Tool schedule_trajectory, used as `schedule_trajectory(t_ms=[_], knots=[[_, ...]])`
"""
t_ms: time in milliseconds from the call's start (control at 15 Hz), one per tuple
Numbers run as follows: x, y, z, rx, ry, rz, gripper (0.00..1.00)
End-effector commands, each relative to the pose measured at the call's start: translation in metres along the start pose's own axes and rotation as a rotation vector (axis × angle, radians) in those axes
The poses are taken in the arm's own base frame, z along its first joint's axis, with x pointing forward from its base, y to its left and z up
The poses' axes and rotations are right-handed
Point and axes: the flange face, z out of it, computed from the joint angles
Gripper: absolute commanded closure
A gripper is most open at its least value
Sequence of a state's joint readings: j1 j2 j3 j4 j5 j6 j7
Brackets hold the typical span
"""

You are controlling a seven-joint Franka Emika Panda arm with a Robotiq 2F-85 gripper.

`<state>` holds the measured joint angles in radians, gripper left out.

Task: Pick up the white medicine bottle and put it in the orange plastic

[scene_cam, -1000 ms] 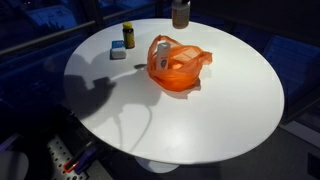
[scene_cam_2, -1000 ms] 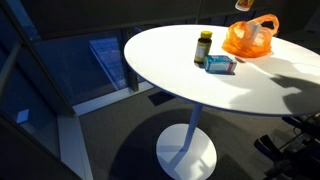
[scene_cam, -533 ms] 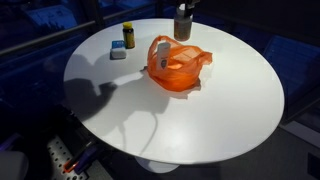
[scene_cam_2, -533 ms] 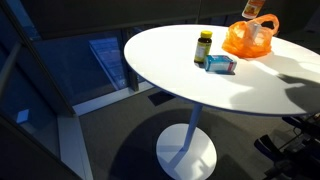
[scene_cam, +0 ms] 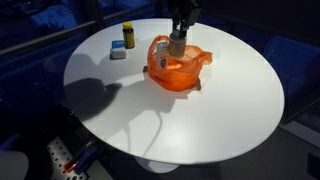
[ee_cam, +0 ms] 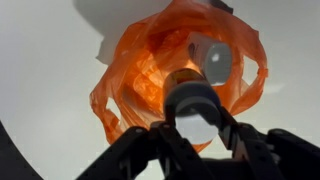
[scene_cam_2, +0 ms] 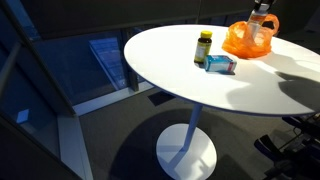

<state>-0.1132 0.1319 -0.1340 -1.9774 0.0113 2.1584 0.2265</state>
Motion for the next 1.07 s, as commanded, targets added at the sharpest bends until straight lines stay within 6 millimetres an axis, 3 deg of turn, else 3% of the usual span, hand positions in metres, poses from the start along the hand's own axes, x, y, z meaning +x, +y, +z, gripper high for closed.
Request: schedule_trajectory(t_ms=[0, 1000], knots=[[0.002, 0.002, 0.010, 0.009, -0.005, -0.009, 0.81], [0.015, 0.000, 0.058, 0.020, -0.047, -0.045, 0.81]])
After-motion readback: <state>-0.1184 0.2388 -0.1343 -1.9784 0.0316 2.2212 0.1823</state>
